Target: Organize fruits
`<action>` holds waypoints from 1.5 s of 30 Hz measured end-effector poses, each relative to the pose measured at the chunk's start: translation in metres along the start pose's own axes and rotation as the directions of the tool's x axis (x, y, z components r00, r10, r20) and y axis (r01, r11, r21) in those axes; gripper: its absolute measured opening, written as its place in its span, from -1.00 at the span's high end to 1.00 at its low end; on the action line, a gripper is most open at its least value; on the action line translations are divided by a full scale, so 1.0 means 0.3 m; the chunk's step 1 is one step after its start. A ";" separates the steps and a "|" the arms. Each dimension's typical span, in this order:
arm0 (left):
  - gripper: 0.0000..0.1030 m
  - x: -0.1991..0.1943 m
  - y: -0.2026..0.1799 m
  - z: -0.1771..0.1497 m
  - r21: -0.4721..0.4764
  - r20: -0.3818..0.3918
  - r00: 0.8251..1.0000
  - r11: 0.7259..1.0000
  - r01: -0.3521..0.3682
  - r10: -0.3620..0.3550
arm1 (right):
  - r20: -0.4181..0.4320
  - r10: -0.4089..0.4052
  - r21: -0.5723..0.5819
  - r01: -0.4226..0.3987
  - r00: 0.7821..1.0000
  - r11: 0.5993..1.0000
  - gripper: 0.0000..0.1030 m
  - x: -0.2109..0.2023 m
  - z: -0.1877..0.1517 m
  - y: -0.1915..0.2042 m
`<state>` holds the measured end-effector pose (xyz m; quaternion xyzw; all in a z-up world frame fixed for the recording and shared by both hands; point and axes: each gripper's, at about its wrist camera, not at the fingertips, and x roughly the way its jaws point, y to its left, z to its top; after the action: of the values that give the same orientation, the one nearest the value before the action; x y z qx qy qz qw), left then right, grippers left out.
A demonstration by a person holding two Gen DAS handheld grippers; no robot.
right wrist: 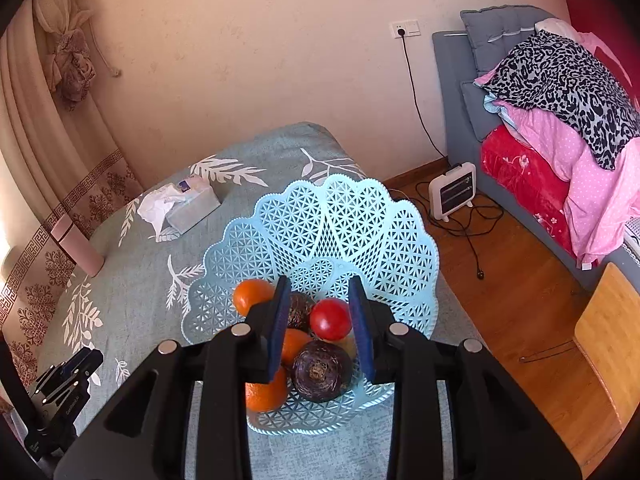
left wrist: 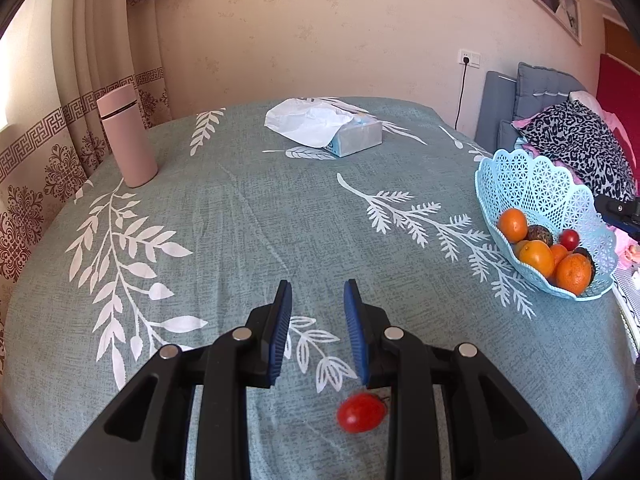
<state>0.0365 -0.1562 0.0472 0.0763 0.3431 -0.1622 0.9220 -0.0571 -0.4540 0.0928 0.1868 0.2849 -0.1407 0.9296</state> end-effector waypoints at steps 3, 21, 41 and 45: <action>0.47 0.002 -0.011 0.015 -0.002 -0.011 0.999 0.999 0.032 -0.032 | 0.038 -0.025 -0.010 0.026 0.999 1.000 0.12 -0.028 -0.002 -0.004; -0.09 0.001 0.072 -0.098 -0.085 -0.154 0.977 0.987 0.137 -0.149 | 0.115 -0.066 -0.042 0.071 0.991 0.997 -0.29 -0.059 -0.077 0.044; 0.47 0.013 -0.194 0.083 0.033 -0.116 0.953 0.958 0.287 -0.281 | 0.158 -0.093 0.064 0.084 0.983 0.994 -0.30 -0.106 -0.063 -0.054; 0.47 0.024 -0.309 0.165 0.099 -0.075 0.945 0.940 0.326 -0.320 | 0.158 -0.100 0.090 0.087 0.982 0.992 -0.30 -0.111 -0.062 -0.078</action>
<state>0.0392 -0.2571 0.0772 0.0742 0.3680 -0.3275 0.8671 -0.1012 -0.4618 0.0918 0.1992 0.2105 -0.2105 0.9336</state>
